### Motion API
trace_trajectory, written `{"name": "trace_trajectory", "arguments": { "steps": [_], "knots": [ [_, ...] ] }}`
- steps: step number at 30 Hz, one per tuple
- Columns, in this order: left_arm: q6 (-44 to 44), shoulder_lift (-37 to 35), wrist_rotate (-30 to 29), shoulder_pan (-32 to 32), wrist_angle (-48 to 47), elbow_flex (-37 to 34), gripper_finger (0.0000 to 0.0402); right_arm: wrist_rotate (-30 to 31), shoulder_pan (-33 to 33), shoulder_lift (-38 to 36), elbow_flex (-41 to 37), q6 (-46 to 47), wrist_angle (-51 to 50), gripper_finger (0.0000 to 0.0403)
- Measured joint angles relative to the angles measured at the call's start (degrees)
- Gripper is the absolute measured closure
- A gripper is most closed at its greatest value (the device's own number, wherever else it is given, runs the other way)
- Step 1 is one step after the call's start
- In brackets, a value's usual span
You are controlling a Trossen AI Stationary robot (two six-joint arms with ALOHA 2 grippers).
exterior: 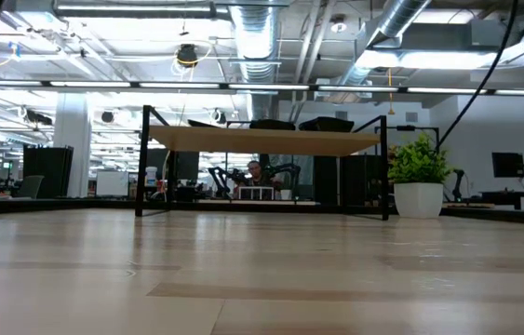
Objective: Pick & Place Mini shaped plates
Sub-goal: Stack the black drop shaped plate on the black drop shaped plate on the shelf
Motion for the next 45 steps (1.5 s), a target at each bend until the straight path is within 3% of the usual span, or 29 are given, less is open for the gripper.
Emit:
{"name": "trace_trajectory", "arguments": {
  "steps": [15,25,40,45],
  "knots": [
    [-3.51,0.63,-0.82,0.02,0.61,0.0,0.0376,-1.52,-1.16,0.44,0.34,-0.15,0.91,0.0281],
    [-6.23,5.42,-2.3,0.02,7.04,0.0,0.0376,-1.53,-1.36,0.44,0.38,-0.15,0.9,0.0284],
    [-6.26,5.97,-2.5,0.02,7.39,0.0,0.0376,-1.57,-1.37,0.44,0.38,0.02,0.88,0.0286],
    [-6.26,5.97,-2.5,0.02,7.47,0.0,0.0376,-1.57,-1.38,0.44,0.38,0.02,0.88,0.0304]
  ]
}}
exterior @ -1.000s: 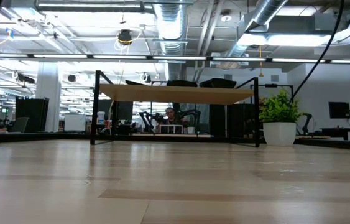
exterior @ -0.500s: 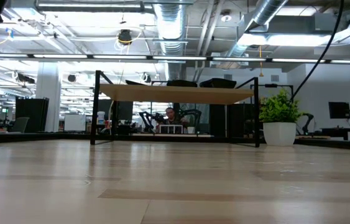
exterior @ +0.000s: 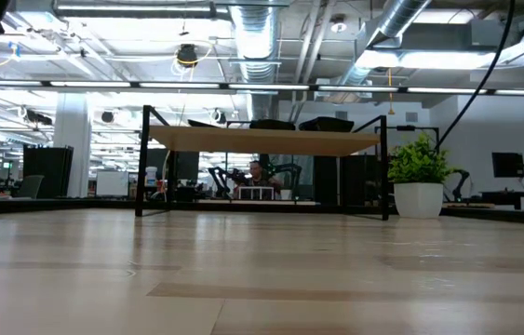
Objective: Pick & Place Mini shaped plates
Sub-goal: Stack the black drop shaped plate on the black drop shaped plate on the shelf
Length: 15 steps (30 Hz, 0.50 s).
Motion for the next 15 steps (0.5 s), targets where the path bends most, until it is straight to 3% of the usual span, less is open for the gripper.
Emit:
{"name": "trace_trajectory", "arguments": {
  "steps": [15],
  "knots": [
    [-2.8,-0.02,-1.2,0.0,0.2,0.0,0.0376,-2.18,0.02,0.0,0.02,0.01,0.05,0.0393]
  ]
}}
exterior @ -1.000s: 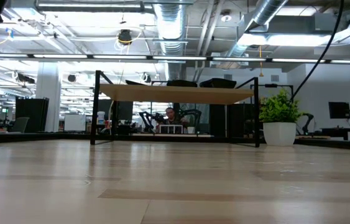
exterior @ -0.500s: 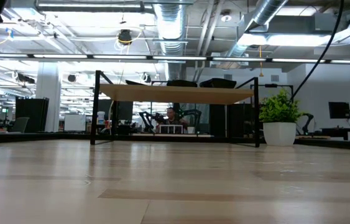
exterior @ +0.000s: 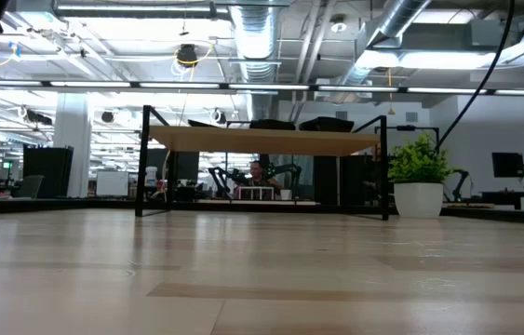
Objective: Pick & Place Mini shaped plates
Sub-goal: Stack the black drop shaped plate on the black drop shaped plate on the shelf
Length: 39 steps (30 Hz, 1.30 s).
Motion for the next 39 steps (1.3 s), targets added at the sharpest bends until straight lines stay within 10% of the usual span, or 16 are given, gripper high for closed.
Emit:
{"name": "trace_trajectory", "arguments": {
  "steps": [16,39],
  "knots": [
    [-2.96,0.02,-1.1,0.0,-0.28,0.0,0.0371,-0.87,0.0,0.0,0.0,-0.01,0.05,0.0398],
    [-13.22,3.3,-4.8,0.0,-0.8,0.0,0.0215,-0.75,-0.02,-0.02,0.0,-0.07,-0.05,0.0401]
  ]
}}
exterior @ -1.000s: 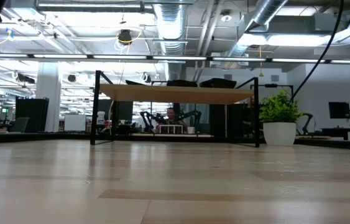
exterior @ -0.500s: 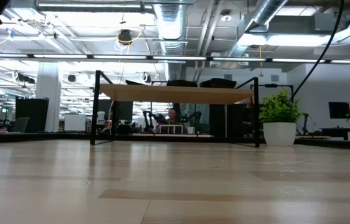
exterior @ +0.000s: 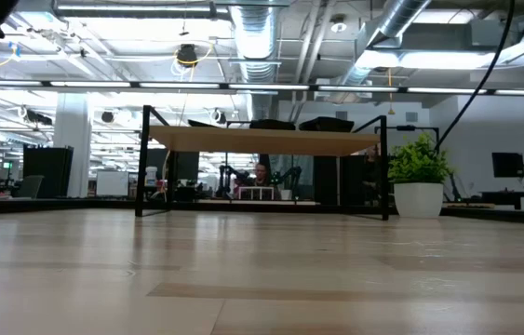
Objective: Pick & Place Mini shaped plates
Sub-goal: Stack the black drop shaped plate on the black drop shaped plate on the shelf
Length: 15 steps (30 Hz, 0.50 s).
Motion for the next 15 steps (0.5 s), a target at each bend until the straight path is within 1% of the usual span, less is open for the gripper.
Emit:
{"name": "trace_trajectory", "arguments": {
  "steps": [5,15],
  "knots": [
    [-0.9,-0.02,2.82,0.0,0.18,0.0,0.0215,-0.02,0.01,-0.24,0.0,-0.17,-0.09,0.0401],
    [-0.86,-0.04,3.25,0.0,0.53,0.0,0.0215,0.0,0.02,-2.6,0.02,-0.58,-2.38,0.0401]
  ]
}}
